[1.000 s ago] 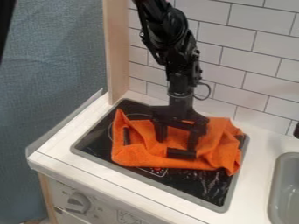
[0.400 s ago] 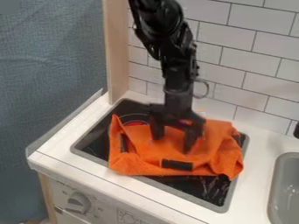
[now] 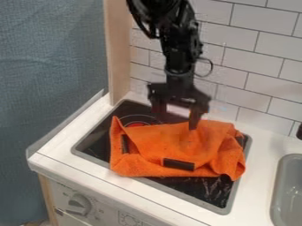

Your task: Move to the cloth left to the right

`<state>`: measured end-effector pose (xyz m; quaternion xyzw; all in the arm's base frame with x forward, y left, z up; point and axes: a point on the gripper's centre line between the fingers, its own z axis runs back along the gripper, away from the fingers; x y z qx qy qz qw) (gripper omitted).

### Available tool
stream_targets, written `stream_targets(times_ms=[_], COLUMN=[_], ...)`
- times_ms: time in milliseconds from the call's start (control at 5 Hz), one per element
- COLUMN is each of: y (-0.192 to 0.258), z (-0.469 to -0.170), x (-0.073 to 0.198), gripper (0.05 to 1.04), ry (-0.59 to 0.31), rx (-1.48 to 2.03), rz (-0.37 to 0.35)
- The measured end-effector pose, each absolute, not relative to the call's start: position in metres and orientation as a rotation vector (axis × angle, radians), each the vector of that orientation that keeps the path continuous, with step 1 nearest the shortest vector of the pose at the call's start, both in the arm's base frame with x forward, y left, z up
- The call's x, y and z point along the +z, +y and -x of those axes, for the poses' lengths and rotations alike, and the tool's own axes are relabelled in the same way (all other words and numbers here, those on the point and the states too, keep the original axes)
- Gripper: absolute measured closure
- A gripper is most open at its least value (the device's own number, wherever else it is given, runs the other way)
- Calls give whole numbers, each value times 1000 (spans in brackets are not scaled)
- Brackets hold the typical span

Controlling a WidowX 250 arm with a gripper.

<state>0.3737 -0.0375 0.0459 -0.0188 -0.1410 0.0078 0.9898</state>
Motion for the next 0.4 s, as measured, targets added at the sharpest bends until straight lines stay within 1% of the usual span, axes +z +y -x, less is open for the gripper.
stream_targets(times_ms=[200, 400], y=[-41, -38], z=[-370, -356], x=[78, 100], gripper=[85, 85], ry=[-362, -409], rx=[33, 72], rz=[84, 156])
